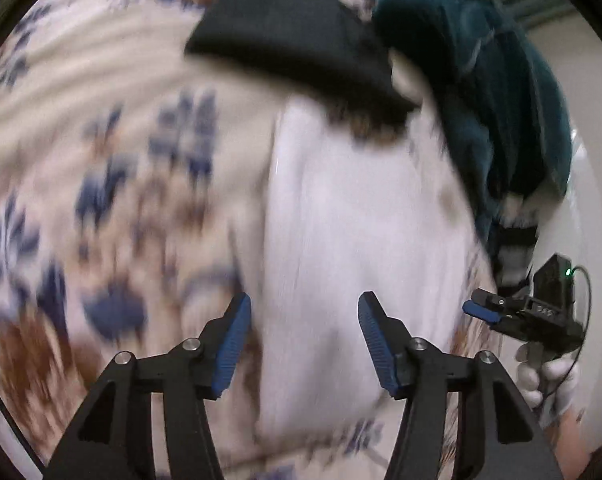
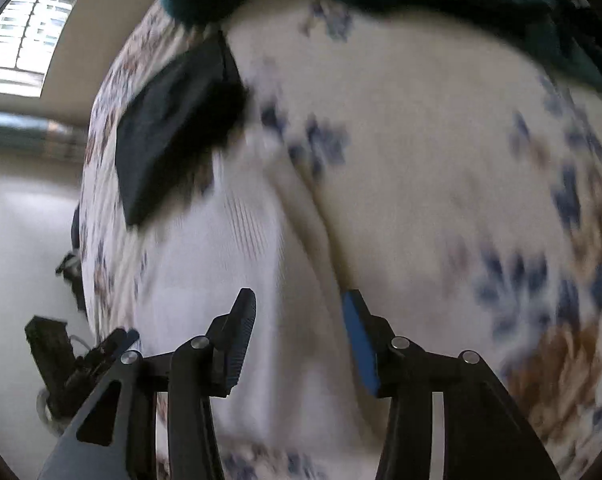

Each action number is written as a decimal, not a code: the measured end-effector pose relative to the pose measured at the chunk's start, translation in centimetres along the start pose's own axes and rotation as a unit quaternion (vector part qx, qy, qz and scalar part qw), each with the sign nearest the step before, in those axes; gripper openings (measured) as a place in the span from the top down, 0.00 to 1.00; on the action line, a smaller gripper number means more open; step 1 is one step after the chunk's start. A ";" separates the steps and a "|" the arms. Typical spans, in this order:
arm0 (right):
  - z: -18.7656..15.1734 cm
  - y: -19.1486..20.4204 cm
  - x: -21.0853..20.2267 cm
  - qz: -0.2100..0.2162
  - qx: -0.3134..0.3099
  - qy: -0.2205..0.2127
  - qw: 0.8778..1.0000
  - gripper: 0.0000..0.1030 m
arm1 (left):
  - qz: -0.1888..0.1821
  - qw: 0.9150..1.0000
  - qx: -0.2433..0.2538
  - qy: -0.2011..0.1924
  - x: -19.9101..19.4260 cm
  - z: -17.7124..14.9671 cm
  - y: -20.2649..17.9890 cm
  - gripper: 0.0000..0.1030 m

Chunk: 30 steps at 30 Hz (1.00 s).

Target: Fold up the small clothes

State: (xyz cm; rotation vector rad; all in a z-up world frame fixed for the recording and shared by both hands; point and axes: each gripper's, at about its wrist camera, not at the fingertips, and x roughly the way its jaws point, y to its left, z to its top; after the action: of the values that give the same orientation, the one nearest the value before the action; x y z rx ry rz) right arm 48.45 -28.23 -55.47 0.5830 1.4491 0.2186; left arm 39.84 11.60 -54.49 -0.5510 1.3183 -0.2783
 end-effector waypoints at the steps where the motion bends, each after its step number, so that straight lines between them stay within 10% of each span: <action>1: -1.4 -0.5 0.5 0.001 0.001 0.024 1.000 0.53 | -0.001 1.000 0.001 0.015 1.0 -1.8 -0.1 0.48; 3: -4.2 -1.3 1.8 0.000 -0.003 0.066 0.998 0.53 | 0.008 1.000 0.001 0.022 2.1 -3.5 -0.1 0.55; 4: -5.4 -1.5 2.6 0.001 -0.009 0.085 0.996 0.53 | -0.004 1.000 -0.003 0.002 2.5 -4.3 -0.1 0.86; 8: -7.5 -1.9 4.3 0.006 -0.005 0.076 0.997 0.90 | 0.012 1.000 0.015 -0.024 1.1 -3.7 -0.7 0.93; 13: -6.2 -1.6 1.3 -0.095 -0.008 -0.007 0.995 0.95 | 0.039 0.998 0.049 -0.003 0.3 -2.1 0.3 0.93; 17: -6.1 -1.5 1.9 -0.103 -0.006 0.024 0.994 0.97 | 0.027 0.999 0.027 0.036 0.6 -2.6 0.8 0.82; 19: -6.4 -1.7 1.4 -0.074 0.003 0.030 0.997 0.94 | 0.009 0.999 0.009 0.040 0.2 -3.7 0.8 0.61; 22: -7.6 -2.3 0.6 -0.058 0.004 0.052 0.997 0.71 | 0.010 0.999 -0.008 0.036 -0.2 -4.8 0.7 0.53; 23: -8.0 -2.6 0.2 -0.065 0.003 0.054 0.996 0.56 | 0.014 0.999 -0.012 0.031 -0.3 -4.9 0.5 0.53; 30: -3.9 -0.6 -1.8 -0.045 -0.032 -0.007 0.998 0.54 | 0.055 0.995 0.040 -0.067 -1.3 2.5 -3.0 0.39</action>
State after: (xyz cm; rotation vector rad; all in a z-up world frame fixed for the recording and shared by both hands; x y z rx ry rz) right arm 44.27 -28.63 -54.25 0.4655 1.4458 0.1896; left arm 42.29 10.24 -51.43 -0.4206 1.1972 -0.1999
